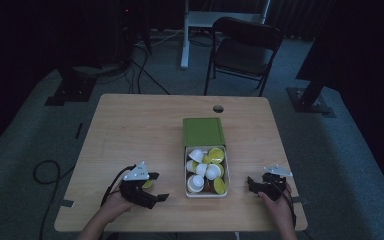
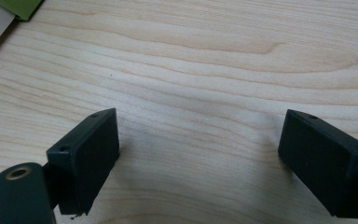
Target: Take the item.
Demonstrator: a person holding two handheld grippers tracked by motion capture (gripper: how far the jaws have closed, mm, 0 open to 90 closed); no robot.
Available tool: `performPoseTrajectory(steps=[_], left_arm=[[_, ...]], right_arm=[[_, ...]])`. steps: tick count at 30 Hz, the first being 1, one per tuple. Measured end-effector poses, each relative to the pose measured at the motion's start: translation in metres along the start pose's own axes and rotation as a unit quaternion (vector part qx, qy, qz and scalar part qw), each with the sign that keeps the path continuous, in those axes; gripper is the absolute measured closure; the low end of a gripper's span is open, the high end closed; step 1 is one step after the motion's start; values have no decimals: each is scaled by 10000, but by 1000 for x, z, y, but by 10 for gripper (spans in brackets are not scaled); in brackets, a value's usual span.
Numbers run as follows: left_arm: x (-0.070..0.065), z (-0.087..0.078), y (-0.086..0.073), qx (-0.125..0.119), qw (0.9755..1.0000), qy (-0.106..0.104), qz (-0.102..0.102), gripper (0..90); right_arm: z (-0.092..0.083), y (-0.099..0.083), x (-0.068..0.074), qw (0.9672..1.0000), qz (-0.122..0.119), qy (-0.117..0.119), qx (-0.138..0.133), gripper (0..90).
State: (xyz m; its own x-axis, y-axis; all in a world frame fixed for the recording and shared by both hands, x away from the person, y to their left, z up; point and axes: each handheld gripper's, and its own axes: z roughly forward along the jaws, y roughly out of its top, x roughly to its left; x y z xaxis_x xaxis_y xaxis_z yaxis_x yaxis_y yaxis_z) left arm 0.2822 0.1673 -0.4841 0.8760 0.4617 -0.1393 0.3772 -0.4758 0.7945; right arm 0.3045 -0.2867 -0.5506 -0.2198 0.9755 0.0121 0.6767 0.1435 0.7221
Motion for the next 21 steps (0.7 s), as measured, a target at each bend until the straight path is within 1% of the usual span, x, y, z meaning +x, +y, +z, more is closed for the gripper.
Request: performPoseTrajectory(steps=[1,3,5,8,9,10,15,16,18,20,21], left_arm=[[-1,2,-1,15,10000,-23,12,145],[-3,5,-2,66,10000,-36,41,85],[-7,9,-5,112,9999,-9,99,84],[-13,14,-8,222,9996,-38,182,73],[-13,14,-8,222,9996,-38,182,4],[-16,19,-10,327,9992,-47,219,0],[-21,26,-14,363,9991,-13,214,0],[-22,28,-14,379,9990,-20,256,0],[-25,30,-16,396,9985,72,363,0],[-26,32,-17,396,9985,88,371,1],[-27,35,-18,431,9982,131,401,1]], right_arm=[[0,0,0,10000,0,0,-1,118],[0,0,0,10000,0,-1,0,118],[0,0,0,10000,1,-1,0,118],[0,0,0,10000,1,0,0,118],[0,0,0,10000,1,0,0,118],[0,0,0,10000,7,1,-2,118],[0,0,0,10000,4,1,-1,118],[0,0,0,10000,4,1,-1,118],[0,0,0,10000,5,0,-1,118],[0,0,0,10000,2,2,-1,118],[0,0,0,10000,3,5,-2,118]])
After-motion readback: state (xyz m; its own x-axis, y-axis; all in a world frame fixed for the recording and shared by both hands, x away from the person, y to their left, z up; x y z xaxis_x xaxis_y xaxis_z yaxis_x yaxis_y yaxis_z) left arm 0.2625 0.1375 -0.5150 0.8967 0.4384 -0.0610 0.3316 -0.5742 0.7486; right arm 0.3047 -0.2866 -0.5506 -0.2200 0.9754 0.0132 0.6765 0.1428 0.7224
